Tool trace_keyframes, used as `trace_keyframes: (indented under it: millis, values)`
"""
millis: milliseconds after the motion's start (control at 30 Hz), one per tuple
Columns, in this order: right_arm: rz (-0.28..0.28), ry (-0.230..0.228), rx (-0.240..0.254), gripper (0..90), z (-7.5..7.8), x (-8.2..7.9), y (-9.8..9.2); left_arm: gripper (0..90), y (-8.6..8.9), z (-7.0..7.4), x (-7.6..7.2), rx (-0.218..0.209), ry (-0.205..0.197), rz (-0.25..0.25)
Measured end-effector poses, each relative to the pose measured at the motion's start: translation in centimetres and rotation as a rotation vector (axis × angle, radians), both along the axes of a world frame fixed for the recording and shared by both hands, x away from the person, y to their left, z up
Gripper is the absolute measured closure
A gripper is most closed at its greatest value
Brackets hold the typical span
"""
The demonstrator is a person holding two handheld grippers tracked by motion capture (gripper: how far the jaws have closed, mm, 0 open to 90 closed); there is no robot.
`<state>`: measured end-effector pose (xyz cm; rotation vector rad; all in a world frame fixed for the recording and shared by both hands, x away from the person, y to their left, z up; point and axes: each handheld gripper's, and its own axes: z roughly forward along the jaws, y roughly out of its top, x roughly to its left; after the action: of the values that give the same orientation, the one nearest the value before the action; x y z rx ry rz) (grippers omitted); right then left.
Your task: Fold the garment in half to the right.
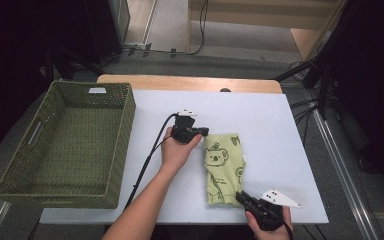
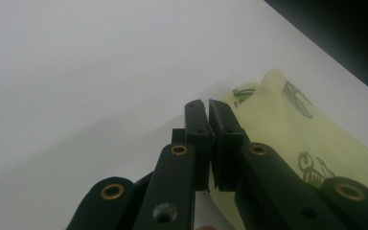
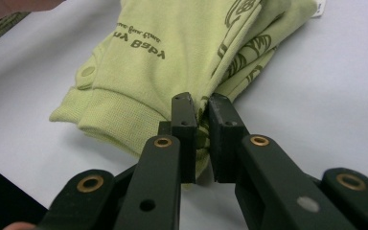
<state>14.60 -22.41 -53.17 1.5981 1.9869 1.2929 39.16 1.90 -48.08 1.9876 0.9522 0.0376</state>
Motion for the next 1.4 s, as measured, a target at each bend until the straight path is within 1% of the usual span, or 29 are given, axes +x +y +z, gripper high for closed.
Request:
trace_keyframes:
  millis: [100, 300, 367, 533, 733, 833, 900, 933, 967, 1000, 1033, 1067, 1100, 1133, 1167, 1200, 1267, 1367, 1400]
  values:
    - [0.006, -0.01, -0.011, 80.3, 0.0, 0.0, 0.9, 87.2, 1.1, 0.2, -0.1, 0.004, -0.002, 0.006]
    - [0.013, -0.024, -0.002, 80.4, 0.0, 0.1, 2.8, 87.2, 3.2, 0.6, -0.4, -0.001, -0.009, 0.032]
    - [0.026, -0.031, -0.011, 80.5, 0.0, 0.1, 3.7, 87.2, 3.8, 0.7, -0.4, -0.001, -0.01, 0.037]
    - [0.06, -0.04, -0.004, 80.7, 0.2, 0.3, 5.5, 87.2, 5.1, 0.9, -0.4, 0.001, -0.011, 0.055]
    - [0.078, -0.052, -0.002, 80.7, 0.4, 0.4, 7.3, 87.2, 6.1, 1.3, -0.5, 0.004, -0.019, 0.072]
    - [0.081, -0.054, -0.001, 80.3, 0.4, 0.5, 7.5, 87.1, 6.3, 1.1, -0.5, 0.003, -0.02, 0.085]
    - [0.077, -0.054, 0.0, 77.8, 0.4, 0.5, 7.4, 86.2, 6.4, 1.1, -0.7, -0.001, -0.026, 0.089]
    - [0.081, -0.058, 0.003, 73.5, 0.4, 0.5, 7.2, 83.3, 6.4, 1.1, -0.7, -0.001, -0.026, 0.089]
    - [0.082, -0.058, 0.007, 67.5, 0.4, 0.5, 7.1, 77.1, 6.4, 1.0, -0.8, -0.017, -0.041, 0.107]
    - [0.082, -0.066, 0.014, 62.8, 0.5, 0.6, 7.0, 70.8, 6.4, 1.1, -0.9, -0.036, -0.041, 0.112]
    - [0.085, -0.075, 0.019, 58.5, 0.6, 0.5, 6.9, 67.6, 6.4, 1.2, -1.0, -0.052, -0.042, 0.108]
    - [0.087, -0.087, 0.016, 54.1, 0.7, 0.6, 6.8, 64.3, 6.4, 1.3, -1.2, -0.051, -0.05, 0.106]
    - [0.093, -0.098, 0.012, 49.7, 0.8, 0.6, 6.6, 57.9, 6.3, 1.5, -1.4, -0.051, -0.058, 0.108]
    - [0.098, -0.109, 0.004, 46.9, 0.9, 0.6, 6.5, 54.0, 6.3, 1.6, -1.6, -0.052, -0.059, 0.103]
    - [0.102, -0.112, -0.002, 44.2, 1.0, 0.7, 6.4, 50.4, 6.3, 1.6, -1.6, -0.052, -0.059, 0.103]
    - [0.109, -0.122, -0.002, 42.8, 1.2, 0.8, 6.2, 47.5, 6.3, 1.8, -2.1, -0.066, -0.063, 0.093]
    - [0.118, -0.133, -0.002, 38.7, 1.5, 1.0, 5.8, 43.4, 6.3, 1.9, -2.7, -0.073, -0.067, 0.09]
    - [0.122, -0.134, -0.015, 33.1, 1.9, 1.4, 5.2, 34.2, 6.3, 2.1, -3.5, -0.075, -0.089, 0.09]
    - [0.123, -0.133, -0.002, 32.0, 2.1, 1.5, 5.0, 31.2, 6.3, 2.2, -3.8, -0.071, -0.095, 0.087]
